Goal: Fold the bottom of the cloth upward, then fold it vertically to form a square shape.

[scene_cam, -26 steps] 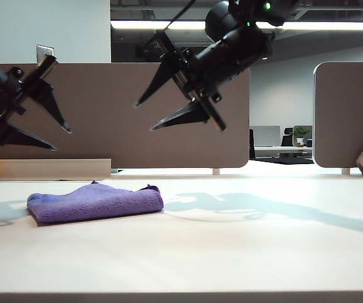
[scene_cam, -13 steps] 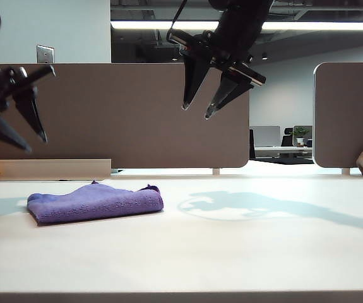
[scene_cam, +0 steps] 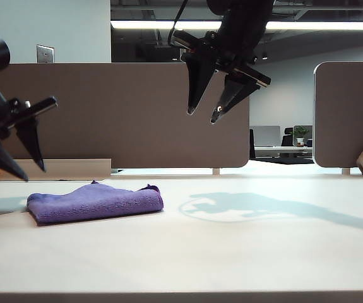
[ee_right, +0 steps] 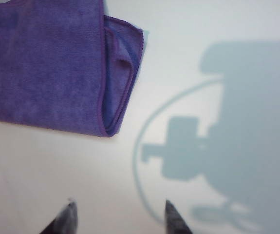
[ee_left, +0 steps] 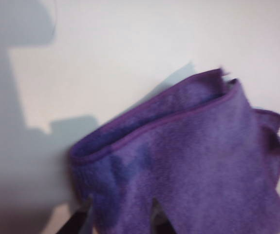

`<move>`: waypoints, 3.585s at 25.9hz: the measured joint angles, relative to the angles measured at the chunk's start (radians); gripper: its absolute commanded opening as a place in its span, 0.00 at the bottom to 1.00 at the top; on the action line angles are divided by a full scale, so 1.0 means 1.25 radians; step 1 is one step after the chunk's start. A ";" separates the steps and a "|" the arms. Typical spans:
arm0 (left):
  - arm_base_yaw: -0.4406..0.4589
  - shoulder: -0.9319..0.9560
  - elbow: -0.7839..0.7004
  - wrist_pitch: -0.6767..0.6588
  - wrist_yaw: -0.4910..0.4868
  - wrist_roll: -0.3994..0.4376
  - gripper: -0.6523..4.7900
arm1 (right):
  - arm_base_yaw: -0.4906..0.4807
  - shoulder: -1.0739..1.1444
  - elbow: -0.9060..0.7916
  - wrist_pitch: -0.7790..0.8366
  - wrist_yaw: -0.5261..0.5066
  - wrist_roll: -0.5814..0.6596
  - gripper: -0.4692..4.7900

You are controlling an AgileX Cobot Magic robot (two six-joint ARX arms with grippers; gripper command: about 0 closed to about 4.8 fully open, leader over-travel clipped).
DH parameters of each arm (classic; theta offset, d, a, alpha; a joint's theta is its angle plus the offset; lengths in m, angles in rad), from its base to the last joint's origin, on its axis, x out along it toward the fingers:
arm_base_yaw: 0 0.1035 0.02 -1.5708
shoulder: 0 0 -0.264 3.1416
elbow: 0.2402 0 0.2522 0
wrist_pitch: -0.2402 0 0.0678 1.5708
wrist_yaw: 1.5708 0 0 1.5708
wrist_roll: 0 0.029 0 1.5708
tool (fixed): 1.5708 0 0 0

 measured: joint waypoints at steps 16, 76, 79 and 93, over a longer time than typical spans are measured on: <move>0.000 0.068 0.004 -0.005 0.000 0.000 0.39 | 0.000 0.000 0.000 -0.012 -0.001 0.000 0.53; -0.064 0.130 0.126 -0.119 0.294 0.266 0.11 | 0.020 0.000 0.000 -0.026 -0.002 -0.002 0.47; -0.064 0.130 0.139 -0.125 0.296 0.269 0.11 | 0.020 0.000 0.000 -0.026 -0.001 -0.002 0.47; -0.063 0.123 0.262 -0.150 0.246 0.285 0.11 | 0.020 0.000 0.000 -0.041 -0.002 -0.002 0.47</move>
